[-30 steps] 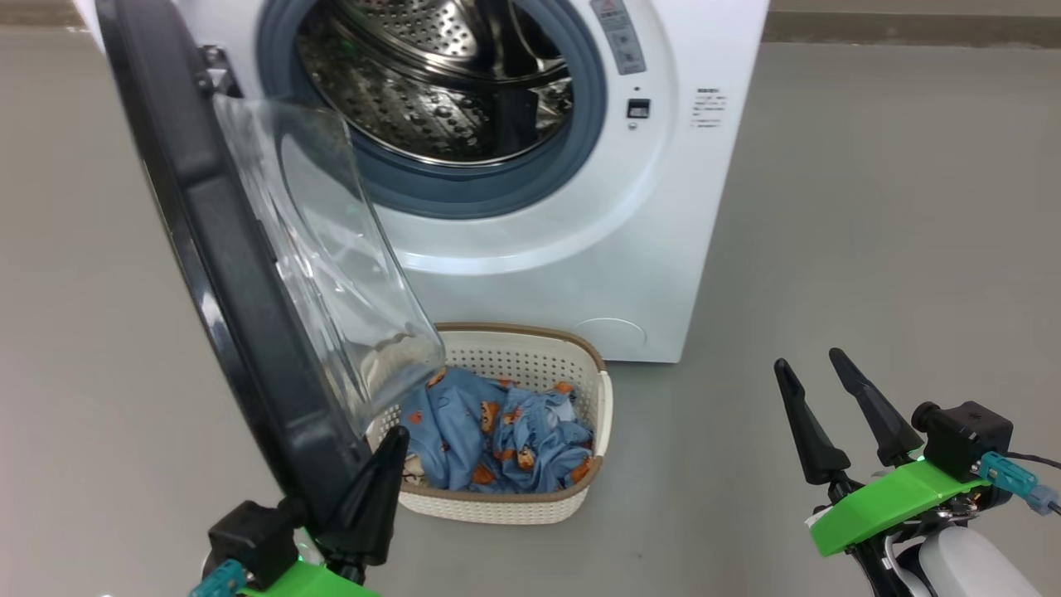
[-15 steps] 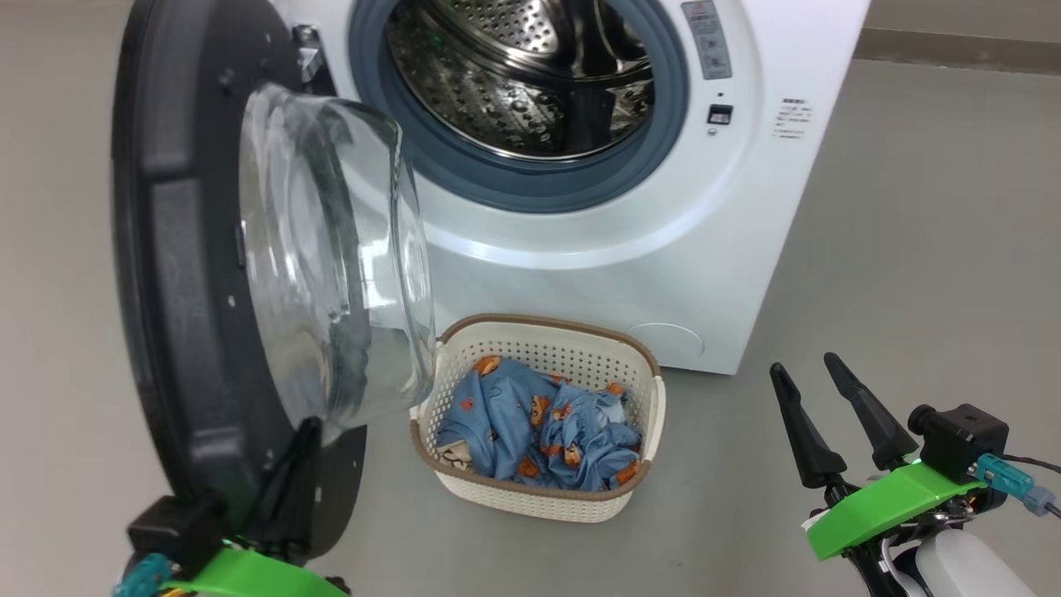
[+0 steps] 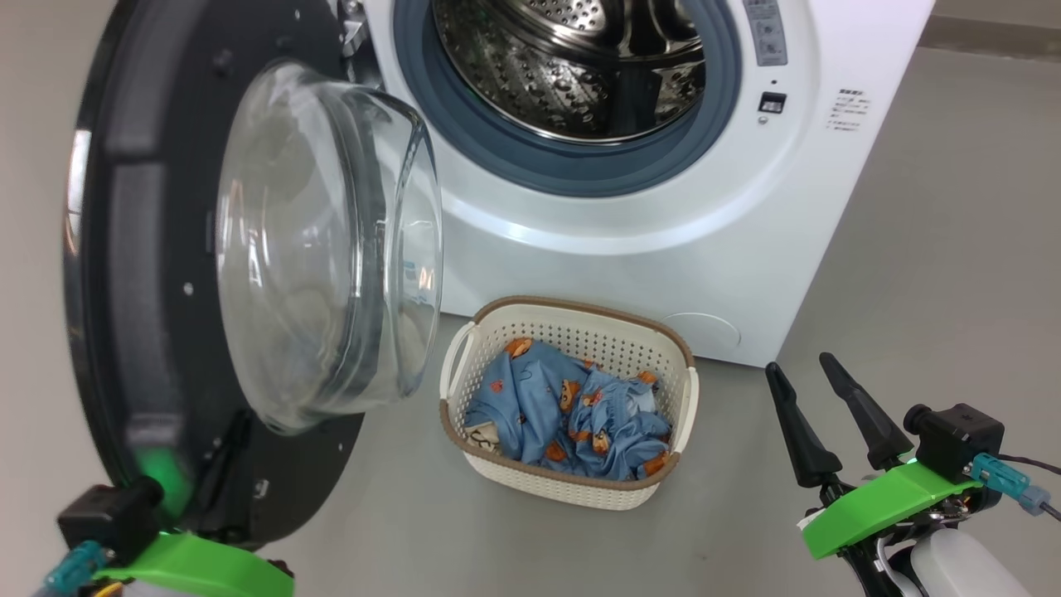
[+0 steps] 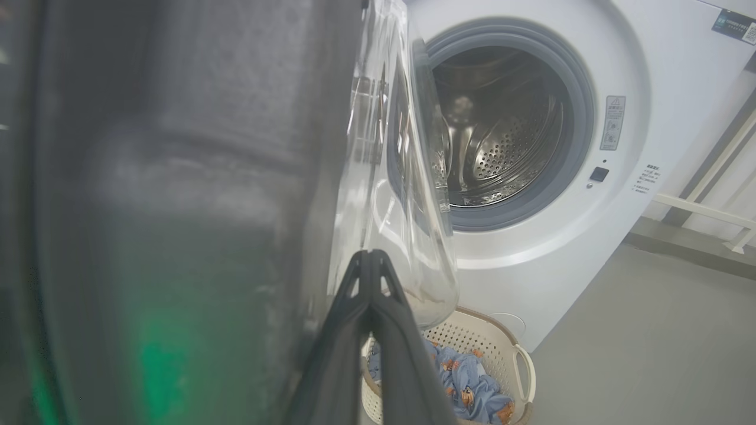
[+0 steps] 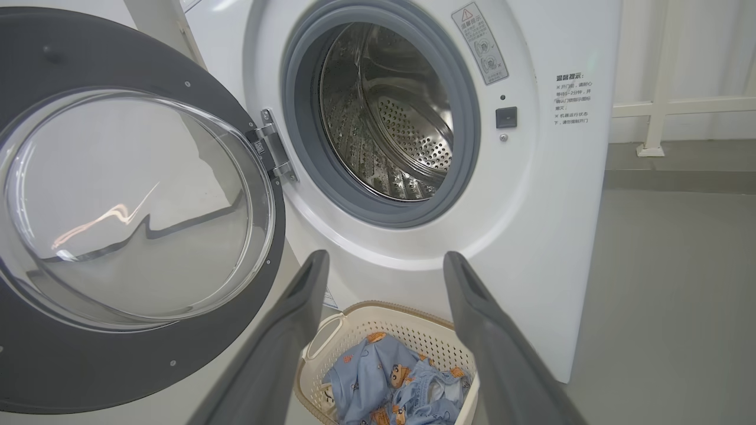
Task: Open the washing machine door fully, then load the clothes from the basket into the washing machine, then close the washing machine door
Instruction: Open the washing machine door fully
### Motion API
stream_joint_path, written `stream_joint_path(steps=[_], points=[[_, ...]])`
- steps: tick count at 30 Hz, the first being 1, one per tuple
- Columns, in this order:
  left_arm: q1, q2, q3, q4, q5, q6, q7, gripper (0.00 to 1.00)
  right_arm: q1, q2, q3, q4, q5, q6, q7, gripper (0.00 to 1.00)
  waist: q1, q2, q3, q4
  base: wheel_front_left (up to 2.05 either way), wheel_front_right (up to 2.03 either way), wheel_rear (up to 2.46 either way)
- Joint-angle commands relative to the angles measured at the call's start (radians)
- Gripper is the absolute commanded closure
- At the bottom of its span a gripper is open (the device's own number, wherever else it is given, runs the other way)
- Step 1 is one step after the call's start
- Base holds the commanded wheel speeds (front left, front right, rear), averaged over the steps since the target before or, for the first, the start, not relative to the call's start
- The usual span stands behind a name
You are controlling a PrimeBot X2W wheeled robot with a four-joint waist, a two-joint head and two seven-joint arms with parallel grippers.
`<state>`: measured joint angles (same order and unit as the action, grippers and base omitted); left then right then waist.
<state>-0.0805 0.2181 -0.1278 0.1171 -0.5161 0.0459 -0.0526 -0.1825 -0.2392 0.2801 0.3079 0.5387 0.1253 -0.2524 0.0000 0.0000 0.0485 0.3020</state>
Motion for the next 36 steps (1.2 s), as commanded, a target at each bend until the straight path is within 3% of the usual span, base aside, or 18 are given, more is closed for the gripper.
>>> stream_joint_path(steps=[1,14,36], points=[[-0.050,0.043,0.060,-0.012,-0.009,0.016,0.002,1.00,-0.035,-0.006,0.011,-0.022,0.000,0.005,-0.009,0.00,0.0000,0.0000,0.011,0.012,0.00,0.00,0.00],[-0.144,0.135,0.135,0.066,-0.035,0.036,0.055,1.00,-0.065,0.001,-0.007,-0.023,-0.003,0.005,-0.009,0.00,0.0000,0.0000,0.063,0.076,0.00,0.00,0.00],[-0.483,0.268,0.125,0.510,-0.036,-0.049,0.079,1.00,-0.115,0.002,-0.013,-0.018,-0.013,0.005,-0.009,0.00,0.0000,0.0000,0.131,0.145,0.00,0.00,0.00]])
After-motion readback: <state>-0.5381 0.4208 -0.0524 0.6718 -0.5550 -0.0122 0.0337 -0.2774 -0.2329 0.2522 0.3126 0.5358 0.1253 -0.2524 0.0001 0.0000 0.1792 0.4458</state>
